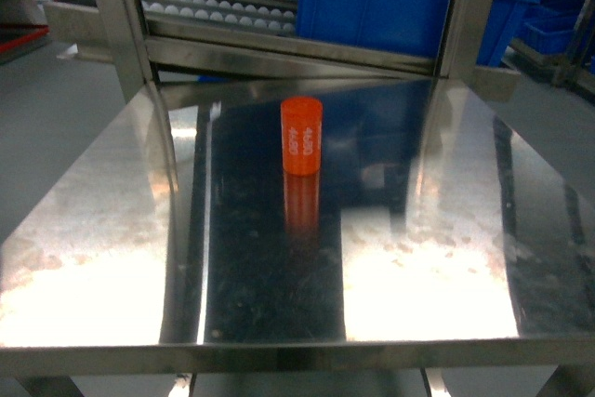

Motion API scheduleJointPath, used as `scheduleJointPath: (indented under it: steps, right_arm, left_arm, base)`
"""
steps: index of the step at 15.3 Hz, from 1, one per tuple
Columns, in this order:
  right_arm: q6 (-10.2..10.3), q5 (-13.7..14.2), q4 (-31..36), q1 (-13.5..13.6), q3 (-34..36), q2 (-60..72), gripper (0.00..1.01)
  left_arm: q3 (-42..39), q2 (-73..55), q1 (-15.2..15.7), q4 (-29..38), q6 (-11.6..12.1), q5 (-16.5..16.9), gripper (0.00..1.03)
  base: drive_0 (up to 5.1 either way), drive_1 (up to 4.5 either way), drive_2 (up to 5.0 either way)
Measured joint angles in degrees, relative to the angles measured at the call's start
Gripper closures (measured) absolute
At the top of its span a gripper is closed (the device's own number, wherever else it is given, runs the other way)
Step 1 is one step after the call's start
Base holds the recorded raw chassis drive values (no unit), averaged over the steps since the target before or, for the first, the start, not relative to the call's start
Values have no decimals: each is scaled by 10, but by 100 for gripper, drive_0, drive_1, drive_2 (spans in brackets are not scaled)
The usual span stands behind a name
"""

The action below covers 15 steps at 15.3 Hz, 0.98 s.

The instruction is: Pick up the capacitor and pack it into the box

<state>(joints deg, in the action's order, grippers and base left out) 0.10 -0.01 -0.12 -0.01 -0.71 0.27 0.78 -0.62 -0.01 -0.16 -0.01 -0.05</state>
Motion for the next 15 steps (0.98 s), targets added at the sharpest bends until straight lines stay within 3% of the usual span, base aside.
scheduleJointPath:
  steps: [14, 15]
  right_arm:
    - [0, 0, -2, 0, 0, 0, 3]
    - [0, 0, -2, 0, 0, 0, 3]
  left_arm:
    - [0, 0, 0, -1, 0, 0, 5]
    - [2, -4, -5, -13, -2, -11, 5]
  base:
    - [0, 0, 0]
    - [0, 0, 0]
